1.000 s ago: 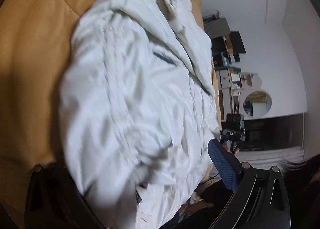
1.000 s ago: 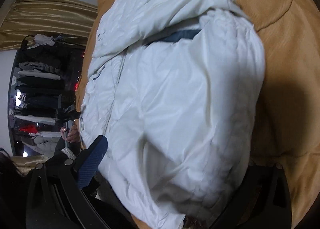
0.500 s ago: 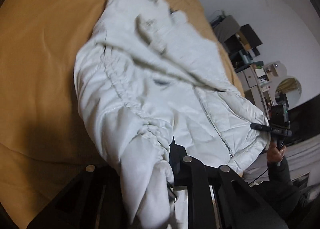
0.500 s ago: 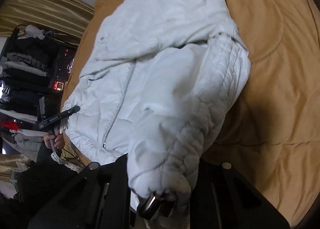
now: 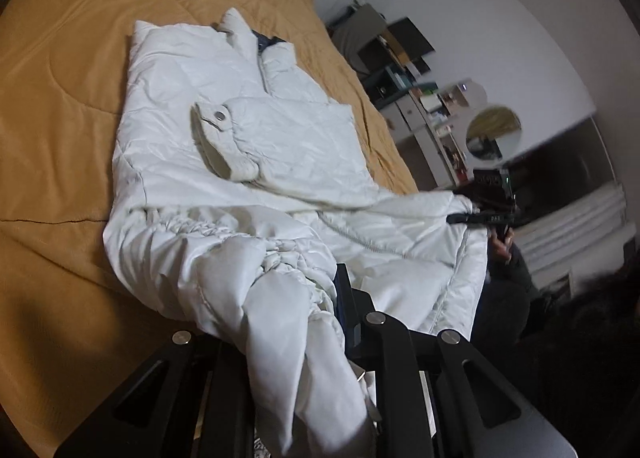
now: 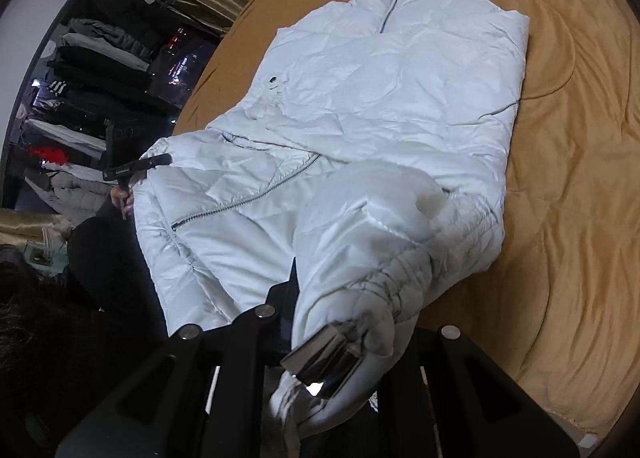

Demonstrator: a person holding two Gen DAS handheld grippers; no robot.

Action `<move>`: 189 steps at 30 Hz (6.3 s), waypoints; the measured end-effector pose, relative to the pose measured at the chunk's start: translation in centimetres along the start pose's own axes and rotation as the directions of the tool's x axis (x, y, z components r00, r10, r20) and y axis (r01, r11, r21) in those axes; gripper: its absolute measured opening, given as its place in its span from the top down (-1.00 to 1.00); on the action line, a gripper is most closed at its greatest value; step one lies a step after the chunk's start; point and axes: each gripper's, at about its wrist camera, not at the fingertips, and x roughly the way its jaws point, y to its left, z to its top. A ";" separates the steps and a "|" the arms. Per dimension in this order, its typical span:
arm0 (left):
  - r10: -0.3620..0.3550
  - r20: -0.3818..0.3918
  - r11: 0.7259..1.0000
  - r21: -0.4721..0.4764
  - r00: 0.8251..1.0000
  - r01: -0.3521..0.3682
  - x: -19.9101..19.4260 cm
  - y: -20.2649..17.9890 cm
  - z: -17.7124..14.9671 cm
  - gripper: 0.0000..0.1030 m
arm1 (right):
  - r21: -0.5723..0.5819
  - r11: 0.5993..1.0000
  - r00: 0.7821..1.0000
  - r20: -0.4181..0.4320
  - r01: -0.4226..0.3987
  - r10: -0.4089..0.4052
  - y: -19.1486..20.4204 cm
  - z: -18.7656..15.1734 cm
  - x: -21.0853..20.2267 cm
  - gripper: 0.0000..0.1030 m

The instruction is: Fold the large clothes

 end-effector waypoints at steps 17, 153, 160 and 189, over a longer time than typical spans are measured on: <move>0.309 0.007 0.787 -0.564 0.951 -0.251 14.4 15.6 29.7 0.62 | 0.663 0.742 0.948 0.290 -0.100 -0.131 -17.8 26.0 5.2 0.57; 0.813 0.088 0.581 -0.165 0.575 -0.797 27.1 11.3 38.0 -1.00 | 0.243 0.725 0.673 0.268 0.645 -0.689 -6.7 22.2 17.7 -1.00; 0.752 0.228 0.646 -0.073 0.618 -0.759 21.3 4.6 33.3 -0.97 | 0.245 0.722 0.668 0.274 0.647 -0.692 -6.6 21.9 17.7 -1.00; 0.779 0.300 0.610 -0.163 0.550 -0.775 15.8 7.4 17.4 -0.97 | 0.338 0.593 0.458 0.402 0.730 -0.793 -2.3 15.7 10.4 -1.00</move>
